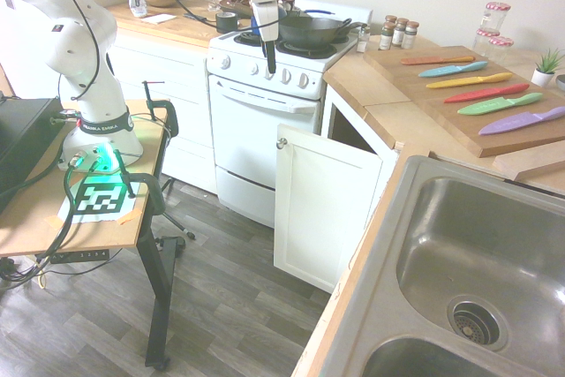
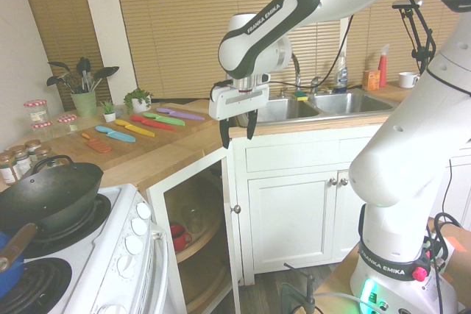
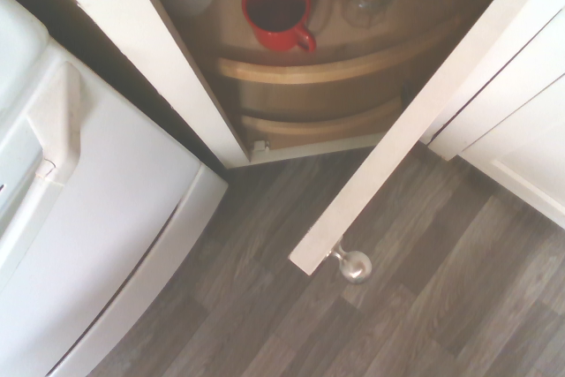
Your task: Close the cabinet
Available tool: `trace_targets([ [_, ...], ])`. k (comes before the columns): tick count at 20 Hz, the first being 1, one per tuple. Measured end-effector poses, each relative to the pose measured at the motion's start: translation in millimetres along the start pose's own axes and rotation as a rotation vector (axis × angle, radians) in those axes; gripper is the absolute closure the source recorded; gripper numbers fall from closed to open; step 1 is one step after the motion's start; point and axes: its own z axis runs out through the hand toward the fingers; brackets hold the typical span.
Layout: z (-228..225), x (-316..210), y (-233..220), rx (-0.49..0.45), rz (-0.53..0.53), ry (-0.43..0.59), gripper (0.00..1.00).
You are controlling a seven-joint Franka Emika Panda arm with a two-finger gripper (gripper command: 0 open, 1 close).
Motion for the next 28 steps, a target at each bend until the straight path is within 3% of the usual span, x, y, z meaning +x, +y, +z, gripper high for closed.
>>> trace_targets([
  [5, 22, 15, 3, -0.009, 0.008, 0.019, 0.0],
  [13, 152, 86, 52, -0.079, 0.056, 0.008, 0.0],
  [21, 238, 91, 24, -0.122, -0.084, 0.001, 0.0],
  [22, 245, 88, 19, -0.126, -0.107, 0.008, 1.0],
  [28, 252, 85, 14, -0.115, -0.136, 0.033, 1.0],
])
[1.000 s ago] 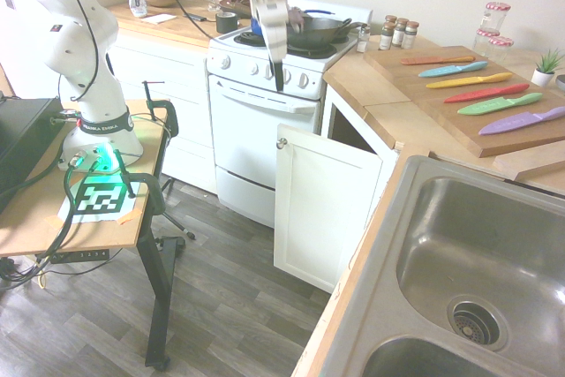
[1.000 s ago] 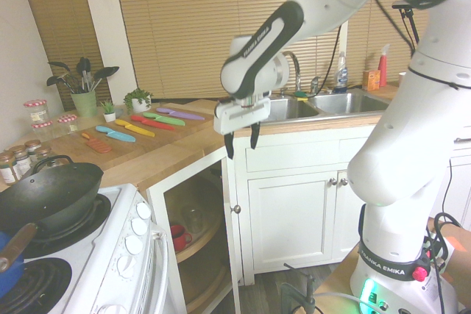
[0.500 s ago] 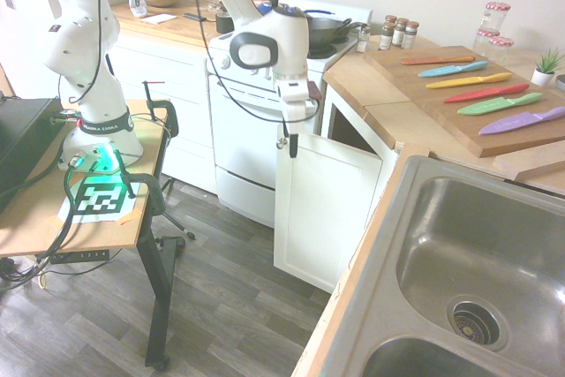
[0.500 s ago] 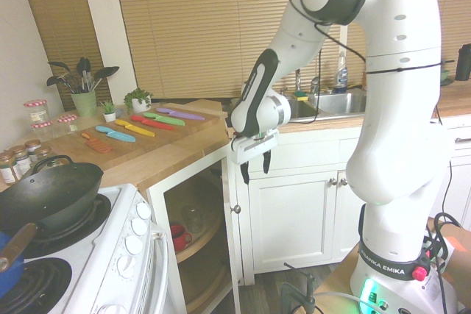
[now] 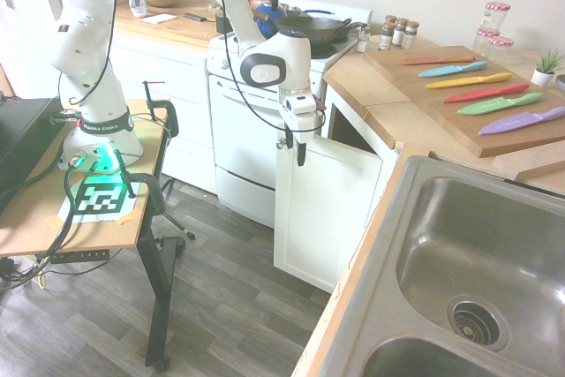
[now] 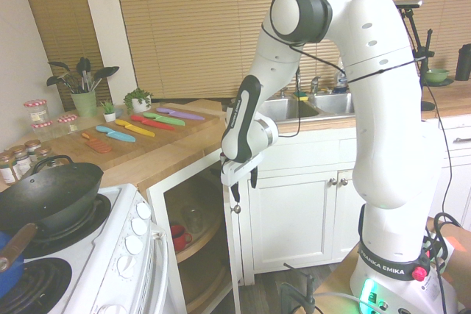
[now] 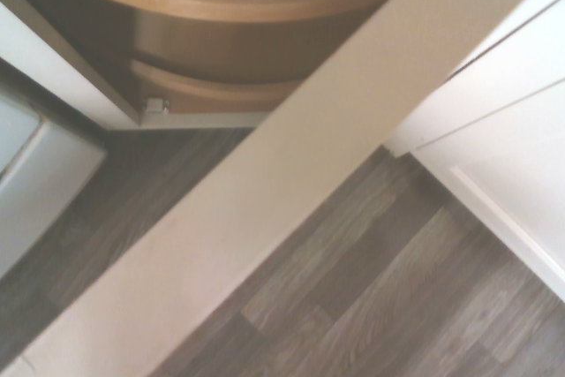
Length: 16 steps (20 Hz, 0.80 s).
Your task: Close the cabinet
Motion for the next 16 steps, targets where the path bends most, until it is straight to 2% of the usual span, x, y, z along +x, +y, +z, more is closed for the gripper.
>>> trace_targets([
  [16, -7, 6, -12, 0.004, -0.019, 0.005, 1.0],
])
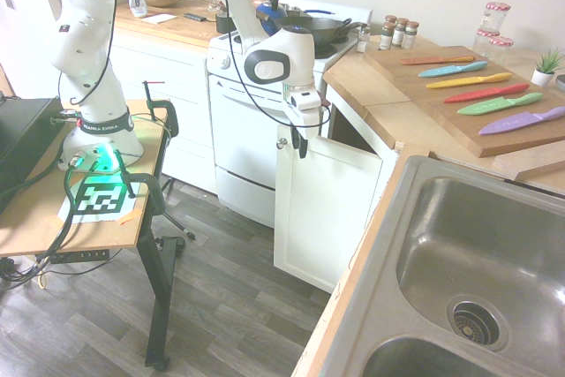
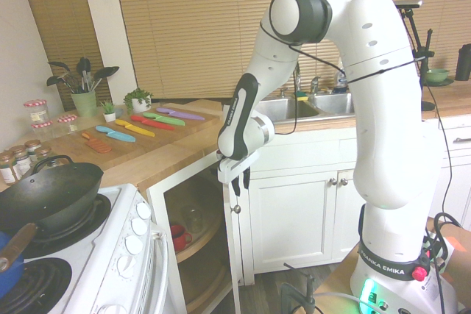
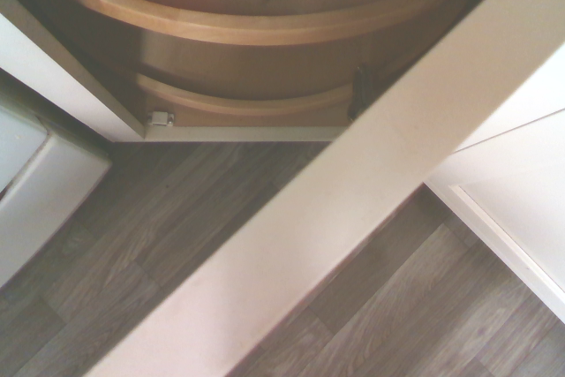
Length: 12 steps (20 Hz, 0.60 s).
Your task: Close the cabinet
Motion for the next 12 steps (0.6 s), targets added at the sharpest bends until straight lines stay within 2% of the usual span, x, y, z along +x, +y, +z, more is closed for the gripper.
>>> trace_targets([
  [12, 11, -4, -11, -0.01, -0.021, -0.019, 1.0],
])
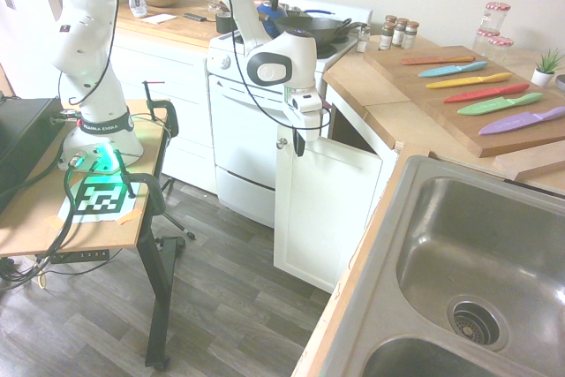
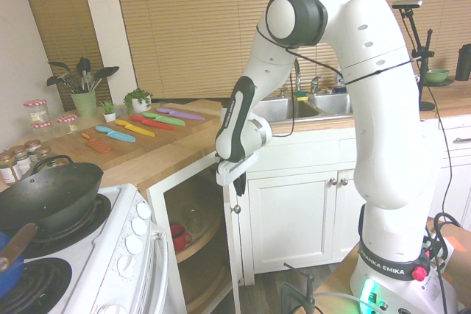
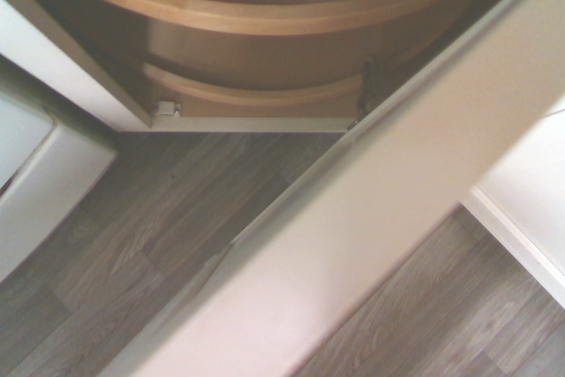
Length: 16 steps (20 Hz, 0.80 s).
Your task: Close the cabinet
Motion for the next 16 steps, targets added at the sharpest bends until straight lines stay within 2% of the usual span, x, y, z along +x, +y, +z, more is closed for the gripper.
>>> trace_targets([
  [9, -4, -10, -32, -0.007, -0.056, 0.027, 1.0],
  [16, -14, -11, -97, -0.037, -0.082, 0.047, 1.0],
])
